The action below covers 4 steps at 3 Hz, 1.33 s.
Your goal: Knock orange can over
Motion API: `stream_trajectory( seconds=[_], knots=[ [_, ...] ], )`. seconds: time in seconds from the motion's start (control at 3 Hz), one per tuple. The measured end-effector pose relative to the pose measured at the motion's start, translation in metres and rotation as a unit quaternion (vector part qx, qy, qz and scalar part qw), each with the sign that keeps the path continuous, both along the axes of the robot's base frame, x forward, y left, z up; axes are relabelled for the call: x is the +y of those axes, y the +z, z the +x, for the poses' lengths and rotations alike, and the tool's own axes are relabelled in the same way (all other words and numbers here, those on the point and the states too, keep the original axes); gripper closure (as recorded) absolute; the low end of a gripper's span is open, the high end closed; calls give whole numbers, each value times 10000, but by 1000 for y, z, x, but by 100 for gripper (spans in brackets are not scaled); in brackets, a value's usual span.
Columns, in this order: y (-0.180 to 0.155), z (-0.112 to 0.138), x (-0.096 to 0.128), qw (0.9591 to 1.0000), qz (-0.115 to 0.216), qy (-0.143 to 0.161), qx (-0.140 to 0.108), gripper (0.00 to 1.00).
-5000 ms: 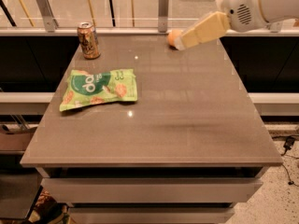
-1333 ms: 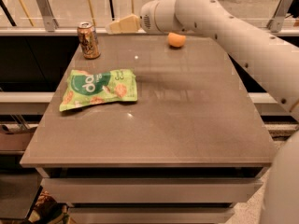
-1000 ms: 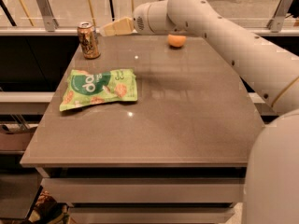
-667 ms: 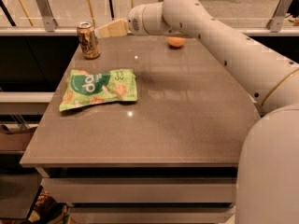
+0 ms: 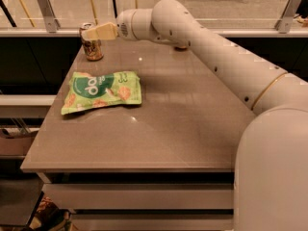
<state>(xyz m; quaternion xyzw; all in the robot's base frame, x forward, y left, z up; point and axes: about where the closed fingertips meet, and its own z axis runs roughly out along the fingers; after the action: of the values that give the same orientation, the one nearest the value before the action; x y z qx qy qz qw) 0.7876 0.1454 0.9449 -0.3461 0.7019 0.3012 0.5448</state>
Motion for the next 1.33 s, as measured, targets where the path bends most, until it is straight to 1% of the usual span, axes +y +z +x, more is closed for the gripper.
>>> stream_trajectory(
  seconds=[0.33,0.67,1.0,1.33],
  knots=[
    [-3,4,17,10000,98,10,-12,0],
    [-11,6,31,10000,-36,-77,31,0],
    [-32,19,38,9989,-372,-240,160,0],
    [-39,26,40,9989,-381,-212,161,0]
  ],
)
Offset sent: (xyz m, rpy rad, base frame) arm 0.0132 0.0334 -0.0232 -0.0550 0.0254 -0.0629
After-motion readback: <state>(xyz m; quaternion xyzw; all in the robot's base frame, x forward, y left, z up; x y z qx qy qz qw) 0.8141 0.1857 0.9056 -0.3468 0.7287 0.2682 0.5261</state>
